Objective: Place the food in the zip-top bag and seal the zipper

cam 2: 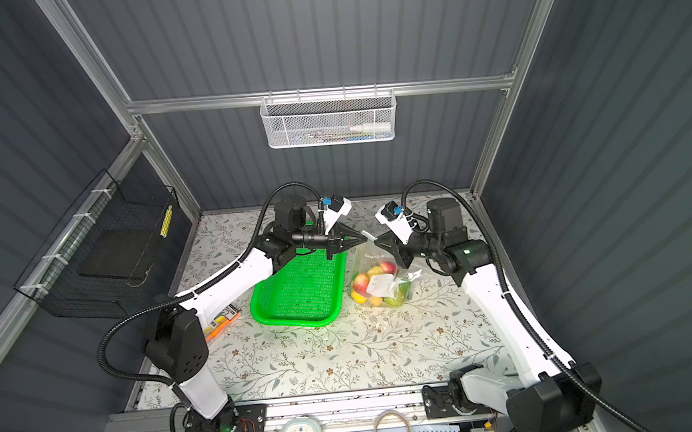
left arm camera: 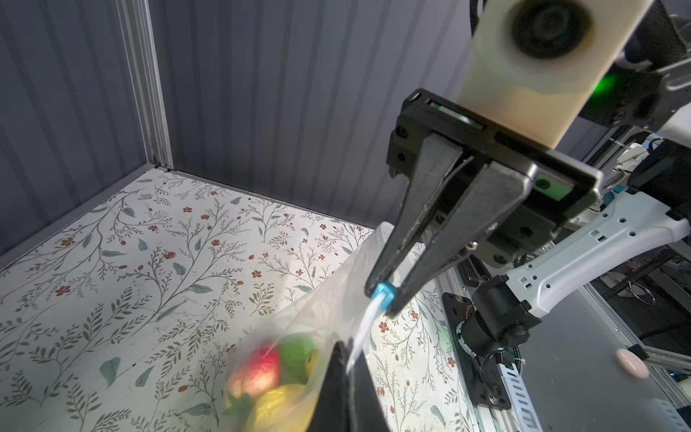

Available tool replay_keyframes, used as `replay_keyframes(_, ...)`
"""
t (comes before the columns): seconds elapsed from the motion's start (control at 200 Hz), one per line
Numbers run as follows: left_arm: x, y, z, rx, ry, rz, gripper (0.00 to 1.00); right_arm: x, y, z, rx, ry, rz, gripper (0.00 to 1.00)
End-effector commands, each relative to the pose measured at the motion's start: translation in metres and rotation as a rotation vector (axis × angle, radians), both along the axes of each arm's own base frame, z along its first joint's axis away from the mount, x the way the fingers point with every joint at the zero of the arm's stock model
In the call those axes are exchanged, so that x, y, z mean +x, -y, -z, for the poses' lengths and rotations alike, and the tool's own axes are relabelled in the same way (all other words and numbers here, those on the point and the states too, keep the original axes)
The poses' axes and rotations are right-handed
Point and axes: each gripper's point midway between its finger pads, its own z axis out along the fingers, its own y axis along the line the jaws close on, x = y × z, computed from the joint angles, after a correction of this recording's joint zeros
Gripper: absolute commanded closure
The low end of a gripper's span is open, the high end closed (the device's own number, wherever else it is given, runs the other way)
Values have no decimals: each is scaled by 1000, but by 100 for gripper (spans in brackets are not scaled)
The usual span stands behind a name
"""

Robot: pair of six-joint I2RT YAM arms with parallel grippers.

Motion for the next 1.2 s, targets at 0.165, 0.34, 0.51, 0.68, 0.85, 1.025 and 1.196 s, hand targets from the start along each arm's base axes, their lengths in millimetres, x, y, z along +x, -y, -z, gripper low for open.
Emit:
replay_keyframes(0.165, 39, -36, -35, -49, 57, -178, 100, -11, 23, 28, -48, -121, 124, 96)
replay_keyframes(0.34, 64, -45, -26, -34, 15, -262, 100, -21, 32, 33, -55, -143, 179, 96)
replay_keyframes(0.51, 93, -59, -15, -33, -36, -355, 100, -31, 36, 38, -41, -174, 205, 97)
replay_keyframes(0.68, 113, -70, -7, -22, -61, -430, 100, -36, 38, 36, -29, -198, 227, 97)
replay_keyframes(0.85, 126, -77, -1, -19, -84, -475, 100, -42, 42, 44, -49, -223, 245, 97)
replay_keyframes(1.025, 131, -79, 5, -11, -105, -491, 100, -49, 48, 49, -59, -253, 283, 97)
replay_keyframes(1.196, 129, -77, 6, -16, -115, -479, 100, -59, 56, 59, -79, -291, 325, 97)
